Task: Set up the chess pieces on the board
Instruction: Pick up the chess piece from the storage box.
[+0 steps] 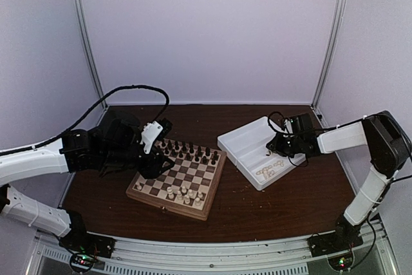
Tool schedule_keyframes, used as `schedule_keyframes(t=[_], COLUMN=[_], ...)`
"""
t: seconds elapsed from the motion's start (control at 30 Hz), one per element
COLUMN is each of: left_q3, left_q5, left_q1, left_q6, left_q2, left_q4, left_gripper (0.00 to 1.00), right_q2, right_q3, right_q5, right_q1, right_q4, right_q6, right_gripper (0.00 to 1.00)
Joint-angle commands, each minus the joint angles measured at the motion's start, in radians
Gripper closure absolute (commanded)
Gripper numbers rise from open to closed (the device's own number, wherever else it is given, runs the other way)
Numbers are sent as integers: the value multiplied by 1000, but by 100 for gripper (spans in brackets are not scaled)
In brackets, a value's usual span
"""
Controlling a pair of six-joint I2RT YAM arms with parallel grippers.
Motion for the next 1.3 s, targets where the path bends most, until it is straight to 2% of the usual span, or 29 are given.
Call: schedule_keyframes(t=[0.0,0.27,0.4,0.6,0.87,0.97,1.13,1.27], left_q3=[32,35,38,41,28,22,74,97], left_q5=[-8,-6,-4,19,61,149,214,249], left_q1=[8,8,8,8,16,51,72,74], left_q6=[-7,-6,-7,-20,-26,-29,-31,-47], left_q2=[-6,-1,3,20,65,93,154,191], left_q4=[11,10,13,28,108,189,240,277], left_gripper=[48,48,48,48,47,40,39,39], right_q2=[28,7,-33,-87,-120,-151,-230,-303], right_q3=[14,-7,-44,-76,-100,-82,-58,-19], right_q5=[-7,-12,-105,-228,-465,-485,-463,-445], right_q1=[-5,-5,-6,-4,23,39,52,134], right_q4=[22,63,175,252,432,401,278,144], right_q6=[16,23,20,14,90,80,28,-100], right_gripper=[88,89,91,91,91,91,91,91])
